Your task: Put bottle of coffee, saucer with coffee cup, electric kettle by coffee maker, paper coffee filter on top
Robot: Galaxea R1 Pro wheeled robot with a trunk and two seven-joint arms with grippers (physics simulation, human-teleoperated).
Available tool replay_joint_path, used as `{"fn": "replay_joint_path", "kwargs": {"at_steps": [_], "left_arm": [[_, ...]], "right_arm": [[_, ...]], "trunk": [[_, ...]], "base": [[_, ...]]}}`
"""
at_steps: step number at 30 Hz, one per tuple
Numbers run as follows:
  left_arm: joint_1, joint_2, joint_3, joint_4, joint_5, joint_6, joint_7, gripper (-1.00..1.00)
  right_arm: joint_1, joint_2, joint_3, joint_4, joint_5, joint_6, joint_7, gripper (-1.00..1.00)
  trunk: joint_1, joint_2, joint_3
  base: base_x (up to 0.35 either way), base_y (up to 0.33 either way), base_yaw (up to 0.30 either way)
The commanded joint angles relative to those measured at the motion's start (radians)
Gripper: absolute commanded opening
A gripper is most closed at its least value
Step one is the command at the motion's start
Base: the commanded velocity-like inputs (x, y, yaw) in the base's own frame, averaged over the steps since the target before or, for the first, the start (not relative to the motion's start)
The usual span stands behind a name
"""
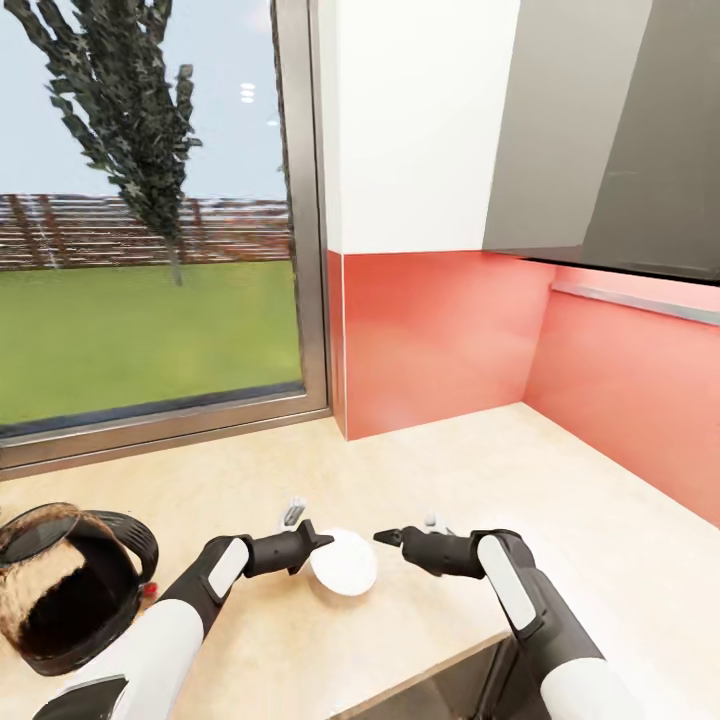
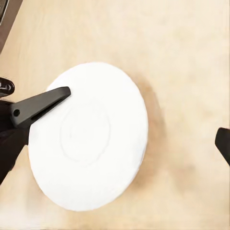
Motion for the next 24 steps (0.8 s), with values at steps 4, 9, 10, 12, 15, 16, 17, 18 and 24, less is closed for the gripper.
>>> {"fn": "replay_joint_path", "kwargs": {"at_steps": [4, 9, 10, 12, 15, 16, 17, 18, 24], "left_arm": [[-0.001, 0.0, 0.006, 0.0, -0.002, 0.005, -0.002, -1.0], [-0.002, 0.006, 0.008, -0.003, -0.002, 0.008, -0.008, -1.0], [-0.002, 0.006, 0.01, -0.009, -0.002, 0.009, -0.01, -1.0], [0.001, 0.008, 0.012, -0.032, -0.001, 0.011, -0.011, -1.0], [0.01, 0.01, 0.013, -0.122, 0.0, 0.02, -0.01, -1.0], [0.011, 0.011, 0.013, -0.142, 0.001, 0.022, -0.01, -1.0], [0.012, 0.013, 0.013, -0.162, 0.001, 0.023, -0.014, -1.0], [0.012, 0.016, 0.013, -0.169, 0.001, 0.024, -0.023, -1.0], [0.014, 0.087, 0.003, -0.181, -0.006, 0.024, -0.233, -1.0]], "right_arm": [[-0.001, 0.0, -0.002, -0.002, 0.01, 0.003, 0.009, 1.0], [-0.001, 0.0, -0.003, -0.008, 0.01, 0.003, 0.012, 1.0], [-0.001, 0.0, -0.003, -0.016, 0.01, 0.003, 0.012, 1.0], [-0.001, 0.0, -0.002, -0.033, 0.01, 0.003, 0.013, 1.0], [-0.001, 0.0, -0.001, -0.07, 0.01, 0.003, 0.013, 1.0], [-0.001, -0.001, -0.002, -0.075, 0.01, 0.003, 0.013, 1.0], [-0.001, -0.001, -0.002, -0.081, 0.01, 0.003, 0.013, 1.0], [-0.001, -0.001, -0.002, -0.087, 0.01, 0.003, 0.013, 1.0], [-0.001, -0.024, -0.003, -0.15, 0.013, 0.003, 0.013, 1.0]], "trunk": [[0.0, -0.002, -0.002], [0.0, -0.002, -0.002], [0.0, -0.002, -0.002], [0.0, -0.002, -0.002], [0.0, -0.002, -0.002], [0.0, -0.002, -0.002], [0.0, -0.002, -0.002], [0.0, -0.002, -0.002], [0.0, -0.002, -0.002]], "base": [[-0.256, -0.167, 0.0], [-0.282, -0.151, 0.0], [-0.299, -0.133, 0.0], [-0.302, -0.128, 0.0], [-0.307, -0.121, 0.0], [-0.309, -0.119, 0.0], [-0.31, -0.118, 0.0], [-0.31, -0.118, 0.0], [-0.31, -0.117, 0.0]]}}
